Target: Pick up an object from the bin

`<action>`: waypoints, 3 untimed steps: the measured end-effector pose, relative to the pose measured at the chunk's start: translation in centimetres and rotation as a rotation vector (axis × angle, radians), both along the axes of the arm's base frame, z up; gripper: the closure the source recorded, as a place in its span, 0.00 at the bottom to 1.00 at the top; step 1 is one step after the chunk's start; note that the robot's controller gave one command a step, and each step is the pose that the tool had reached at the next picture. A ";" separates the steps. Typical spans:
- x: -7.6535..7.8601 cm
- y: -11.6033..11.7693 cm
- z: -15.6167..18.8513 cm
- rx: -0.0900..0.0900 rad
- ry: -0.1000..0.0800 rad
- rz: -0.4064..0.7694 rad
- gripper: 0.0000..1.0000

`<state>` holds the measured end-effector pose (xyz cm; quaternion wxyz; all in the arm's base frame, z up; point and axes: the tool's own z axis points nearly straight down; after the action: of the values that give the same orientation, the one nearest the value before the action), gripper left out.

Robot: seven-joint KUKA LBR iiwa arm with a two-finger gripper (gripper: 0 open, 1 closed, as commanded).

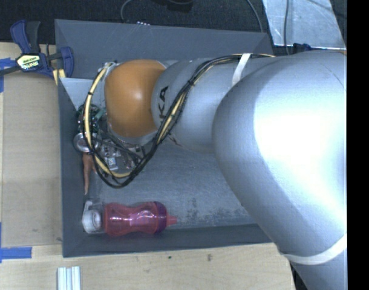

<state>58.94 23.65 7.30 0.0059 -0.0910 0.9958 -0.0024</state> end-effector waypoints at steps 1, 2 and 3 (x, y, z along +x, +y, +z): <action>0.0 0.0 0.3 0.000 -0.001 0.000 1.00; -0.1 0.0 0.9 -0.001 0.003 0.000 1.00; 0.0 0.0 2.3 0.001 0.000 0.000 1.00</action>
Offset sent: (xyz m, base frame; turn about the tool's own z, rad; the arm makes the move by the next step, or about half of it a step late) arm 0.0001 0.0000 0.0532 0.0000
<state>58.90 23.63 9.62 0.0060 -0.0909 0.9958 -0.0020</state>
